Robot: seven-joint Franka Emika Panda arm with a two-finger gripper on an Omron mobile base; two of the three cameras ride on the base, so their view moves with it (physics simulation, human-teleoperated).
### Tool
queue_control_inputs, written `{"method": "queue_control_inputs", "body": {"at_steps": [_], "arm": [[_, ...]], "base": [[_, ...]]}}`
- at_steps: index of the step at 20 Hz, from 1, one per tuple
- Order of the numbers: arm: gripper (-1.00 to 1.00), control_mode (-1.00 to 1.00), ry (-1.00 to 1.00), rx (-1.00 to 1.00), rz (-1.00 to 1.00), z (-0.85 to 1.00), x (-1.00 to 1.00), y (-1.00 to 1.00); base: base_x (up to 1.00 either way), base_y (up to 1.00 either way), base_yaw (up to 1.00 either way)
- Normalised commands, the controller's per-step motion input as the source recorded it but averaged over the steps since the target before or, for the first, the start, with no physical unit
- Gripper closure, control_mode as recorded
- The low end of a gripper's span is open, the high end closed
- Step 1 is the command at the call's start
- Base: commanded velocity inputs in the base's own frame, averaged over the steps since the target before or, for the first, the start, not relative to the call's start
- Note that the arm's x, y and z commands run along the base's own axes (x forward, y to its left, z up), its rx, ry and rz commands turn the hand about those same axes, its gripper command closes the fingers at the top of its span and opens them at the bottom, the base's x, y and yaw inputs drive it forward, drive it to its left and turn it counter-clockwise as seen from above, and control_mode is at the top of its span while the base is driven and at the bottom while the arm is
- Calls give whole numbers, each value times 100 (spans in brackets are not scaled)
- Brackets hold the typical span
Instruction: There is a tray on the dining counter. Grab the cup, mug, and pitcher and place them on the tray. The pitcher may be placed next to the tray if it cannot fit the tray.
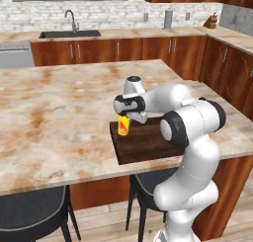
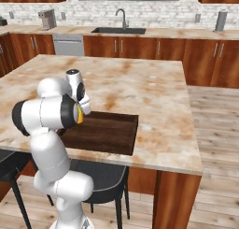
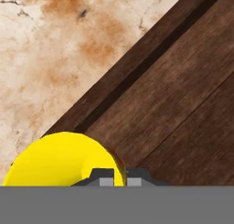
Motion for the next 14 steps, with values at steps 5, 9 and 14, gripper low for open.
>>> {"method": "queue_control_inputs", "body": {"at_steps": [5,9,14], "arm": [[100,-100,0,0,0,-6,11,0],[100,-100,0,0,0,0,0,0],[100,-100,0,0,0,0,0,0]], "base": [[0,0,0],[0,0,0],[0,0,0]]}}
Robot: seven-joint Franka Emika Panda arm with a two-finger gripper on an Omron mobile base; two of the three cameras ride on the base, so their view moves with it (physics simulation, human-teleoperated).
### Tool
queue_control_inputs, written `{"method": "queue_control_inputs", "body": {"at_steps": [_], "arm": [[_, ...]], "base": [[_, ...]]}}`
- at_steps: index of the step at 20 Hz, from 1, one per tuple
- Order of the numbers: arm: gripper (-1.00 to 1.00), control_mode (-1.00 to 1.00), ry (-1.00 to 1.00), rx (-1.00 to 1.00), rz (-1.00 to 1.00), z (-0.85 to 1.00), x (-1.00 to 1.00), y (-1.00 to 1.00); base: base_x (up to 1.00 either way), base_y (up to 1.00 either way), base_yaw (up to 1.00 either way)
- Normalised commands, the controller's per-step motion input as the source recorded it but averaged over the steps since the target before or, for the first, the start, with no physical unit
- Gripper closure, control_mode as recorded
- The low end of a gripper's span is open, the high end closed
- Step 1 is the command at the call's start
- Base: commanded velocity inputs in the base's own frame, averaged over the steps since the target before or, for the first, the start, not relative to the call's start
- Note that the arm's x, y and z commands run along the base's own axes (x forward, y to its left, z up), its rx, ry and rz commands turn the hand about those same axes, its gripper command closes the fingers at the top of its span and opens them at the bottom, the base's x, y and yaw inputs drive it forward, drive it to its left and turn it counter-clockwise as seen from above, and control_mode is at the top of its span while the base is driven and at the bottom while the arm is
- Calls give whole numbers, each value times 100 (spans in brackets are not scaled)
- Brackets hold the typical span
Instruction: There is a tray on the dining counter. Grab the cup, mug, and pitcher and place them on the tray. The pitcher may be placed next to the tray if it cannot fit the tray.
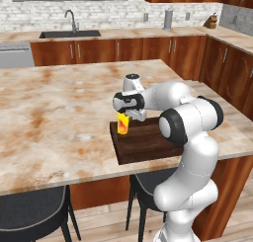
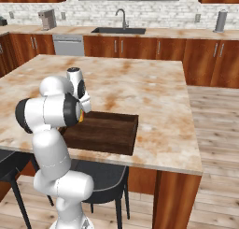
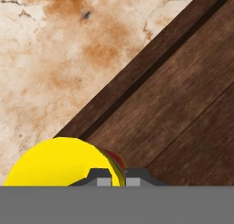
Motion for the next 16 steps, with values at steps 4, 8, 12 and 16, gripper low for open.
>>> {"method": "queue_control_inputs", "body": {"at_steps": [4,8,12,16], "arm": [[-100,-100,0,0,0,0,0,0],[-100,-100,0,0,0,0,0,0],[-100,-100,0,0,0,0,0,0],[-100,-100,0,0,0,0,0,-1]], "base": [[0,0,0],[0,0,0],[0,0,0],[0,0,0]]}}
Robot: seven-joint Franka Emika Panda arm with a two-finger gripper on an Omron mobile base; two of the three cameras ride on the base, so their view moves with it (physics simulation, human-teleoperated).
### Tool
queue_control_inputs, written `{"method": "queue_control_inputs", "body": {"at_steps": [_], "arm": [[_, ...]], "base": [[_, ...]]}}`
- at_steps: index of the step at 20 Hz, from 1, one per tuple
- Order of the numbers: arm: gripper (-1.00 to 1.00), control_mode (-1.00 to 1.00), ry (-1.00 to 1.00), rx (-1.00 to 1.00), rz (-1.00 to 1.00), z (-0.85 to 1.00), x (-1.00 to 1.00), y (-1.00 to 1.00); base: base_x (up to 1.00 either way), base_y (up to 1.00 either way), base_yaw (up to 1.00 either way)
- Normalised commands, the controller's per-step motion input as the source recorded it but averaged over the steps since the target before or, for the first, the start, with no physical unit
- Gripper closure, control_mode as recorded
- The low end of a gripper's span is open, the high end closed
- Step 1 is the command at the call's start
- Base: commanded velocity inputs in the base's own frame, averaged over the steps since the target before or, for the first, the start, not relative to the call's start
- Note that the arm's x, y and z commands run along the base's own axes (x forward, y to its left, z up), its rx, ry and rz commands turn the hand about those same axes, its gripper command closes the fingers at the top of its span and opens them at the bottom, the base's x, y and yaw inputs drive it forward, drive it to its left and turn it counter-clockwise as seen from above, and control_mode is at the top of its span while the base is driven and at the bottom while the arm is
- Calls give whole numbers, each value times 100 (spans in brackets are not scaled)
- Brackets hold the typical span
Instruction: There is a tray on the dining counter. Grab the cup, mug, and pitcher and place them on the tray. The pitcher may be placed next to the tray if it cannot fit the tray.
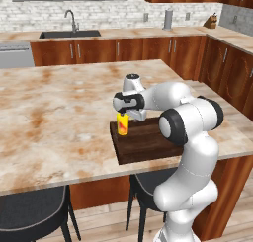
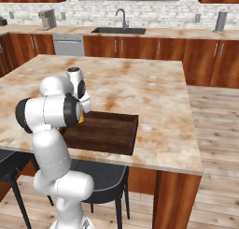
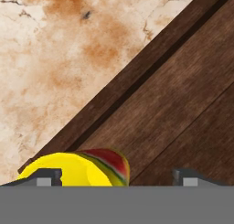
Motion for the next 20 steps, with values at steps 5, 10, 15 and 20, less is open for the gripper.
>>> {"method": "queue_control_inputs", "body": {"at_steps": [5,10,15,20], "arm": [[-100,-100,0,2,0,36,-3,-10],[-100,-100,0,0,0,95,-7,-1],[-100,-100,-1,0,-5,91,-37,-20],[-100,-100,-3,7,-16,76,-61,-56]], "base": [[0,0,0],[0,0,0],[0,0,0],[0,0,0]]}}
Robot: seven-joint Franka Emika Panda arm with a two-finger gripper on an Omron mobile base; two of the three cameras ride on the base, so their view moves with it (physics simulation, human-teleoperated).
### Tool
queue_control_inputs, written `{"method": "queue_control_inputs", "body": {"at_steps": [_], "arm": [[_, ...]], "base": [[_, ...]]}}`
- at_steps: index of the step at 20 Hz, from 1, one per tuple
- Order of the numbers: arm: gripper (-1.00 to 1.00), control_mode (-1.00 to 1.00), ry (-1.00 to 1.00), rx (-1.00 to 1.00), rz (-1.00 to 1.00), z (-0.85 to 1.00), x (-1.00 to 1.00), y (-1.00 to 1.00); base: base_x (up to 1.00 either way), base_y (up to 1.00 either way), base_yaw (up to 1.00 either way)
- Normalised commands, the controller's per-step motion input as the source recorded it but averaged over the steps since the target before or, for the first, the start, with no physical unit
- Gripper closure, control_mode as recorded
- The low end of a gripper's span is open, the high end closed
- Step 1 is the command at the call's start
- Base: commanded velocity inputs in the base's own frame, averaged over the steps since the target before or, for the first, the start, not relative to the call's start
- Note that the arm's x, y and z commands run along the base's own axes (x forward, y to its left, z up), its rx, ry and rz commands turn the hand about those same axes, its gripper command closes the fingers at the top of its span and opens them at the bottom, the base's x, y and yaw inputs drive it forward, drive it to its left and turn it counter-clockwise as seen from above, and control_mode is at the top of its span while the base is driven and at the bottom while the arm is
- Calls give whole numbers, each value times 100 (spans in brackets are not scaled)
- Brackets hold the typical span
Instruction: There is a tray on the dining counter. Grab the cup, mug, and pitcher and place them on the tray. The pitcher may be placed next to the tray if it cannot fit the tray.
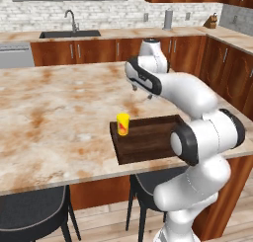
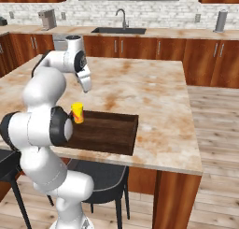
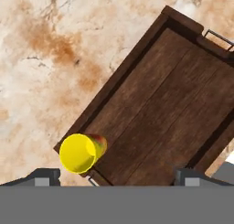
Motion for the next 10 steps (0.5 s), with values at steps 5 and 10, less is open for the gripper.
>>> {"method": "queue_control_inputs", "body": {"at_steps": [5,10], "arm": [[-100,-100,-6,7,-21,66,-79,-69],[-100,-100,-12,2,-9,39,-98,-74]], "base": [[0,0,0],[0,0,0]]}}
